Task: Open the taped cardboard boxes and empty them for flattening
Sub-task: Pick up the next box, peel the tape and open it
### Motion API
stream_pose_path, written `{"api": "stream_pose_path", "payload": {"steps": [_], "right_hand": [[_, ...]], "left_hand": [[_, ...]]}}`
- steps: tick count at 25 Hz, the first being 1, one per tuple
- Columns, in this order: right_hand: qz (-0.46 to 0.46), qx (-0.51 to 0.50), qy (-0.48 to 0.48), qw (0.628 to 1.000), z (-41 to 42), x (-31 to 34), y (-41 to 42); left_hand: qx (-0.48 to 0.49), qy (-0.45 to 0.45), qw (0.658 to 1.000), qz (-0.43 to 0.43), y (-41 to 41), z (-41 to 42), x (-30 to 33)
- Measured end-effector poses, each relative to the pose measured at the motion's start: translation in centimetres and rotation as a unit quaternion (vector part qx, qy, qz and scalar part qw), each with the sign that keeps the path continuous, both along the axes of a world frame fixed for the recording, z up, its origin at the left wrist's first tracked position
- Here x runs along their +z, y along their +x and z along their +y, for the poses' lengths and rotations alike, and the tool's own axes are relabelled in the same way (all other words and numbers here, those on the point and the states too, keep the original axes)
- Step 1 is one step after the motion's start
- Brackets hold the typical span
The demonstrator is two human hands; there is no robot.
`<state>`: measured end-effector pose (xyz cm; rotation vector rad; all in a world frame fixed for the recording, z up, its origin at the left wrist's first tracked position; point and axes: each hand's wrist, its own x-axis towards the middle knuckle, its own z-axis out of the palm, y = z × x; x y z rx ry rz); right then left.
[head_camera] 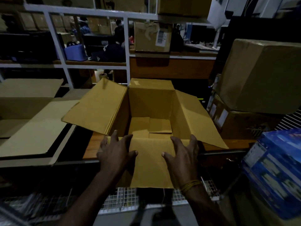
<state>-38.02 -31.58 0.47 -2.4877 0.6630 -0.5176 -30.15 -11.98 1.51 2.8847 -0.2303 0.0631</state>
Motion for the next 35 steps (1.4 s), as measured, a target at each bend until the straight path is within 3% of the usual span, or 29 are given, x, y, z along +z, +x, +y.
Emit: {"api": "stream_pose_path", "payload": {"steps": [10, 24, 35], "right_hand": [[-0.074, -0.022, 0.007, 0.997, 0.5, -1.6, 1.6], [-0.202, -0.054, -0.009, 0.978, 3.6, 0.3, 1.8], [-0.268, -0.092, -0.041, 0.958, 14.4, 8.5, 0.7]], "left_hand": [[-0.001, -0.096, 0.994, -0.057, 1.3, -0.6, -0.6], [-0.002, -0.248, 0.95, -0.19, 0.3, 1.8, 0.7], [-0.085, -0.296, 0.912, -0.27, 1.6, 12.8, 7.9]]}}
